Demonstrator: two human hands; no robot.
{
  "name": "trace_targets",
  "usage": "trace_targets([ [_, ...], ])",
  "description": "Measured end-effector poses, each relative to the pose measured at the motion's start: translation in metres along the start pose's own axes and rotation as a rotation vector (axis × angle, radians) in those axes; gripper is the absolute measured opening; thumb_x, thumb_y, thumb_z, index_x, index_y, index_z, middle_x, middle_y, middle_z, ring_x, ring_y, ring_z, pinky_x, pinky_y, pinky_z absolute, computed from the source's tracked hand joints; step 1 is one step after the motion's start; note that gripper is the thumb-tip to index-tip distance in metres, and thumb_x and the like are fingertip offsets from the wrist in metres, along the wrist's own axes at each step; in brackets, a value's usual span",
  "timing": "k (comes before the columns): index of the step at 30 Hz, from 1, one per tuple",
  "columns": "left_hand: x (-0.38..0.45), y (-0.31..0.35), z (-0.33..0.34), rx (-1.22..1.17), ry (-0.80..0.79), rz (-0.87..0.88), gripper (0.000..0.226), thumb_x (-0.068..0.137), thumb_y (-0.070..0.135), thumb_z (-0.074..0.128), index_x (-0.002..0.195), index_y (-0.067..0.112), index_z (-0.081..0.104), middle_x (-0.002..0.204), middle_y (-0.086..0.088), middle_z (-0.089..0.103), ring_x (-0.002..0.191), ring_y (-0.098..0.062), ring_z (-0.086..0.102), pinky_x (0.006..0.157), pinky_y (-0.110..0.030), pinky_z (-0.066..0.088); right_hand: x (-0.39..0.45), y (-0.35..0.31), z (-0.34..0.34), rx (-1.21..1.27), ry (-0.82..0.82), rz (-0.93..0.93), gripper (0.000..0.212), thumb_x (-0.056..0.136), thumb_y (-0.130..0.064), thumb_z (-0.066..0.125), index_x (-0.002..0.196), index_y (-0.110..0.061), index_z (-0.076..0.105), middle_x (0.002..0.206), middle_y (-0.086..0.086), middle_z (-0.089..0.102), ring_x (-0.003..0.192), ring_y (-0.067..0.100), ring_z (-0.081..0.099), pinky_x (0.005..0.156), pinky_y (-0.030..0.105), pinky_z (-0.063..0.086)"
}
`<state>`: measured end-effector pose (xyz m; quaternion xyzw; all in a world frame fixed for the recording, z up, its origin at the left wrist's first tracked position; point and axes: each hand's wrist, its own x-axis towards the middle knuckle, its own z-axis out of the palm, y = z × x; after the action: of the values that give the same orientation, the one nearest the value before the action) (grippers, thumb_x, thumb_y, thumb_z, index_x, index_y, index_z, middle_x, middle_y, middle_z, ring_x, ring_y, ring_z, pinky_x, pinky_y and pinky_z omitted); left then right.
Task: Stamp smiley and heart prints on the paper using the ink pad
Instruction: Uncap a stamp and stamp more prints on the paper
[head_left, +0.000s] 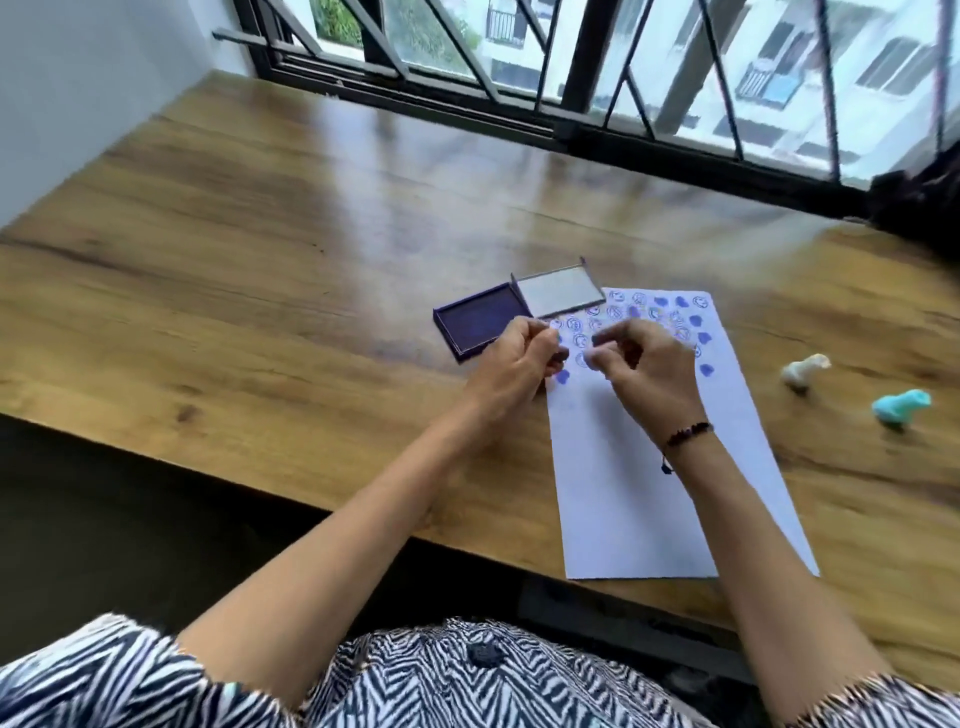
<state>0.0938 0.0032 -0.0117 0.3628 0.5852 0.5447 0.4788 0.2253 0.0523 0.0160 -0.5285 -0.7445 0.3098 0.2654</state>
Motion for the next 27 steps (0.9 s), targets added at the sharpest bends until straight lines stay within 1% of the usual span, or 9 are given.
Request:
trace_targets([
  [2,0.004,-0.001,0.002,0.076,-0.012,-0.006,0.011,0.091,0.027,0.042,0.086,0.019,0.049,0.09,-0.009,0.064,0.081,-0.026,0.066,0.086,-0.045,0.05,-0.005,0.003,0.002,-0.123,-0.028,-0.068,0.008,0.076,-0.004,0.065,0.083,-0.005,0.066,0.084,0.018,0.066,0.084,0.031,0.059,0.077,0.028,0.041],
  [3,0.005,-0.002,0.002,0.087,-0.014,-0.008,0.011,0.091,0.025,0.042,0.085,0.02,0.048,0.091,-0.01,0.064,0.079,-0.024,0.065,0.086,-0.045,0.05,-0.006,0.003,0.004,-0.177,-0.038,-0.095,0.009,0.076,-0.003,0.064,0.085,-0.003,0.066,0.085,0.019,0.065,0.085,0.031,0.057,0.074,0.024,0.035],
  [4,0.006,-0.003,0.001,0.091,-0.014,-0.01,0.011,0.091,0.025,0.042,0.083,0.021,0.048,0.09,-0.009,0.064,0.078,-0.022,0.065,0.086,-0.044,0.05,-0.005,0.003,0.005,-0.218,-0.044,-0.115,0.01,0.077,-0.003,0.063,0.087,-0.002,0.065,0.087,0.02,0.064,0.087,0.032,0.056,0.072,0.023,0.033],
  [7,0.007,-0.003,-0.001,0.091,-0.026,-0.015,0.012,0.091,0.025,0.042,0.081,0.023,0.048,0.083,-0.002,0.064,0.074,-0.015,0.065,0.085,-0.042,0.051,-0.004,0.004,0.006,-0.296,-0.058,-0.129,0.012,0.079,-0.003,0.058,0.09,-0.002,0.064,0.093,0.021,0.062,0.092,0.032,0.055,0.077,0.031,0.037],
  [10,0.005,0.0,0.0,0.087,-0.022,-0.011,0.013,0.091,0.025,0.041,0.083,0.019,0.049,0.083,-0.001,0.064,0.071,-0.011,0.064,0.083,-0.037,0.051,-0.004,0.004,0.006,-0.342,-0.067,-0.15,0.013,0.081,-0.003,0.055,0.09,-0.003,0.064,0.093,0.02,0.06,0.087,0.033,0.055,0.075,0.036,0.039],
  [17,0.001,0.003,0.001,0.091,-0.001,-0.014,0.018,0.093,0.024,0.039,0.096,0.009,0.049,0.094,-0.009,0.064,0.074,-0.012,0.062,0.084,-0.035,0.05,-0.003,-0.001,0.012,-0.451,-0.101,-0.211,0.014,0.079,-0.001,0.053,0.089,0.0,0.062,0.093,0.022,0.06,0.083,0.037,0.057,0.068,0.034,0.04],
  [21,0.001,0.006,0.001,0.119,0.016,-0.02,0.021,0.093,0.025,0.039,0.098,0.008,0.05,0.095,-0.01,0.065,0.08,-0.016,0.063,0.086,-0.037,0.05,-0.001,-0.004,0.017,-0.554,-0.104,-0.212,0.015,0.079,-0.001,0.049,0.089,0.0,0.06,0.096,0.022,0.058,0.082,0.039,0.055,0.063,0.031,0.032],
  [23,0.001,0.007,0.002,0.133,0.021,-0.031,0.022,0.092,0.025,0.039,0.098,0.008,0.05,0.094,-0.009,0.066,0.081,-0.017,0.063,0.086,-0.039,0.05,0.001,-0.005,0.017,-0.577,-0.121,-0.22,0.015,0.079,-0.001,0.048,0.089,0.0,0.06,0.096,0.021,0.057,0.082,0.039,0.055,0.061,0.032,0.032],
  [27,0.0,0.01,0.002,0.134,0.037,-0.038,0.024,0.092,0.025,0.038,0.099,0.006,0.051,0.094,-0.01,0.066,0.078,-0.017,0.063,0.085,-0.04,0.051,-0.001,-0.004,0.017,-0.618,-0.139,-0.246,0.014,0.081,-0.001,0.046,0.09,0.0,0.056,0.096,0.021,0.054,0.079,0.04,0.055,0.059,0.035,0.035],
])
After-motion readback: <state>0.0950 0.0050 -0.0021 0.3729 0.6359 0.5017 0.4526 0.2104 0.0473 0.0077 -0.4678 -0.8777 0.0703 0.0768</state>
